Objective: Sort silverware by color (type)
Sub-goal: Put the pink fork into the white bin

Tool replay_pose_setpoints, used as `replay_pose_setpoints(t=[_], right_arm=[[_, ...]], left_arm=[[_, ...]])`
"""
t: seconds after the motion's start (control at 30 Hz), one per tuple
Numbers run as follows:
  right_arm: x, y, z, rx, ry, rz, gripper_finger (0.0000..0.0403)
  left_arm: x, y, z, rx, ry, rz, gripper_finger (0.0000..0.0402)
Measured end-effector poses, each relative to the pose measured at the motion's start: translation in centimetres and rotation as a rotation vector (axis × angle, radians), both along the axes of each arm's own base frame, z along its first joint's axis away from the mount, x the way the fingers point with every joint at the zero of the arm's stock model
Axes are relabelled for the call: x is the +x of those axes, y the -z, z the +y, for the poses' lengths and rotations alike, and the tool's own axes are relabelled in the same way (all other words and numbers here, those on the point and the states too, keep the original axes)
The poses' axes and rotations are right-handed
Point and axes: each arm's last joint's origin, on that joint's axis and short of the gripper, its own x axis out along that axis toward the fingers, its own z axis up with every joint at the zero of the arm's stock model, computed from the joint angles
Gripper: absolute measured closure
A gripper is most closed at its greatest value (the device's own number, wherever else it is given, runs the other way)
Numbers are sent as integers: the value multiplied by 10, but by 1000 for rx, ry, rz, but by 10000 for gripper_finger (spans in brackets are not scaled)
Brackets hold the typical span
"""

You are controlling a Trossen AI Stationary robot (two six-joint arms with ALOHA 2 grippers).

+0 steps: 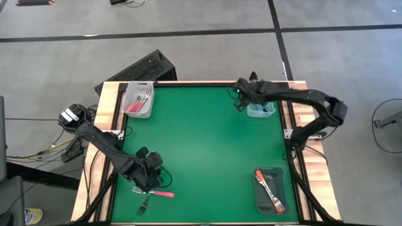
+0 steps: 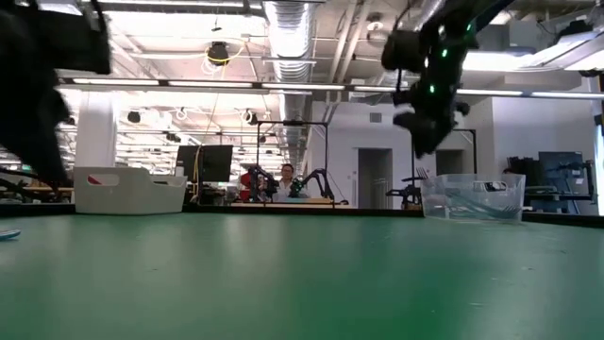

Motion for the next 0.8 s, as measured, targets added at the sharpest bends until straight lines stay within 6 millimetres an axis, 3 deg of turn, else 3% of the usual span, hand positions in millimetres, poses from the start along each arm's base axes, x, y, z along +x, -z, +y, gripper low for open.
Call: replay_pose_setpoints(t=[0.2,0.43,0.63,0.8], right_arm=[[23,-25,55,-65,-151,-222,192],[51,-23,113,-45,-326,-339,193],[63,-11,152,-7,-397,-370,193],[64,-5,178,12,-440,-374,194]], left_arm=[[-9,0,-23,-205,47,32,248],[-23,-2,-49,-300,118,-7,251],[-41,3,-69,-142,349,-79,277],[-42,15,-79,-37,505,-75,293]])
